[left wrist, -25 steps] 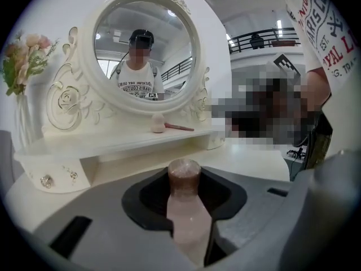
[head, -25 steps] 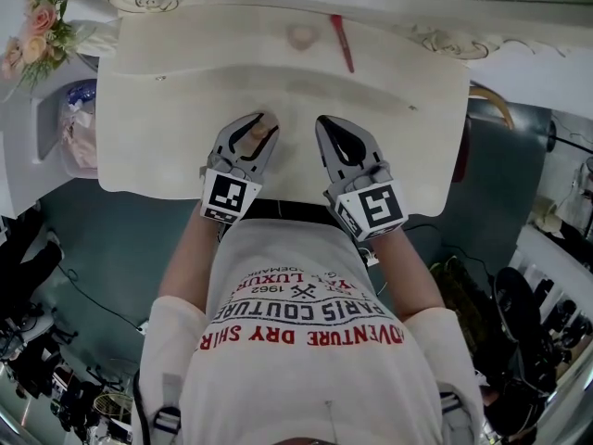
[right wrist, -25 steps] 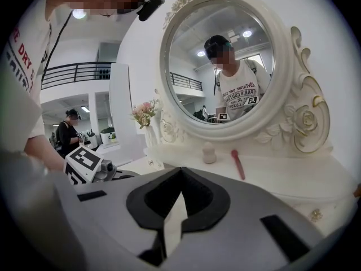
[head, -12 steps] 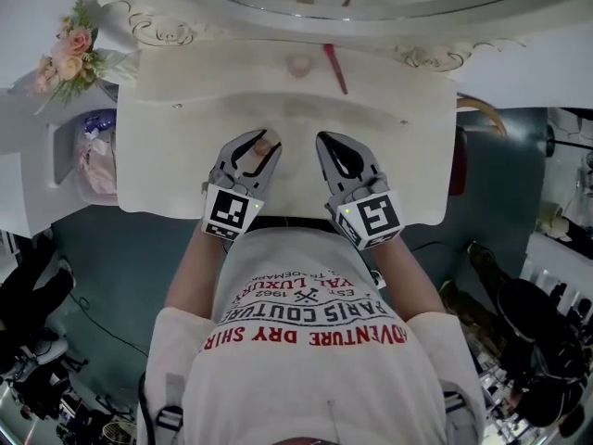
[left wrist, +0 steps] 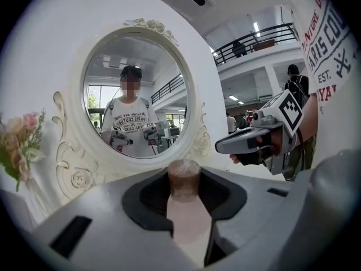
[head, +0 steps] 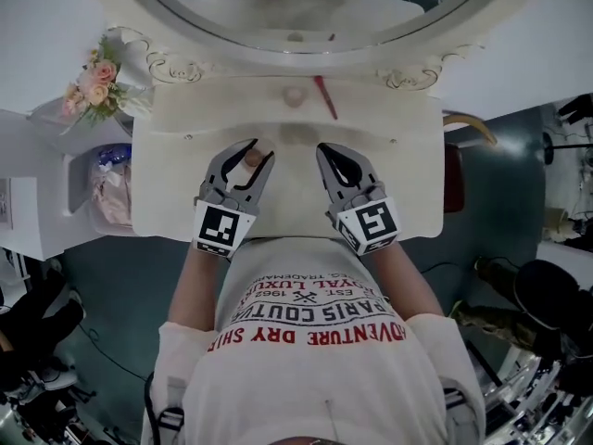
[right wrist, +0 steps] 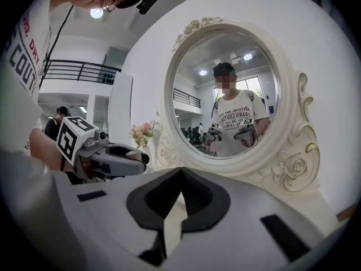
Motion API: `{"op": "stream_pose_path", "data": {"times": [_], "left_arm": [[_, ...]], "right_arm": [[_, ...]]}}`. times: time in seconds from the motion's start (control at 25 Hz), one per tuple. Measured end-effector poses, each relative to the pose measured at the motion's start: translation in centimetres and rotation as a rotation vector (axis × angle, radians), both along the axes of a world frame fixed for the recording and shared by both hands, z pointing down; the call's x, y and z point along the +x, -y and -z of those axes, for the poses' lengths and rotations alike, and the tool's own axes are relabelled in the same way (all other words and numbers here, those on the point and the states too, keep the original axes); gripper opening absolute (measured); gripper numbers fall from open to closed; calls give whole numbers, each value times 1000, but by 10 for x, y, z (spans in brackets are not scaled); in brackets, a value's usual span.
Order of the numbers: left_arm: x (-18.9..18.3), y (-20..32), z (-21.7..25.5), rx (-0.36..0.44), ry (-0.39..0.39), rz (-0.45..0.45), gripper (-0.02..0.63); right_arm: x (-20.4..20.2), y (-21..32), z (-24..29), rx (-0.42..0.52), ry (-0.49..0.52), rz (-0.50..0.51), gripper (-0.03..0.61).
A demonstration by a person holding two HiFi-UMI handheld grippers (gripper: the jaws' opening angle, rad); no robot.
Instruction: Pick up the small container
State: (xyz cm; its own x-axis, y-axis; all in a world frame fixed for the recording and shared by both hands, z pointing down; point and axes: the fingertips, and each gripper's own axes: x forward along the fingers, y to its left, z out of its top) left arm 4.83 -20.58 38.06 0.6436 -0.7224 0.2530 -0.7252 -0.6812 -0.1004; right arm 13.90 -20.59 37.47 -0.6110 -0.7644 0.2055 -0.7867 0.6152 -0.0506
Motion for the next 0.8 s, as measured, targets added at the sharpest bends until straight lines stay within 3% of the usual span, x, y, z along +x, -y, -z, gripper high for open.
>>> {"op": "stream_pose_path", "data": {"times": [0.28, 0.8], "left_arm": [[-21, 2, 36, 24, -13, 29, 138], [-34, -2, 79, 75, -61, 64, 138]], "right_arm": [[16, 6, 22, 60, -2, -12, -2], [9, -1, 48, 120, -13, 50, -2]]}}
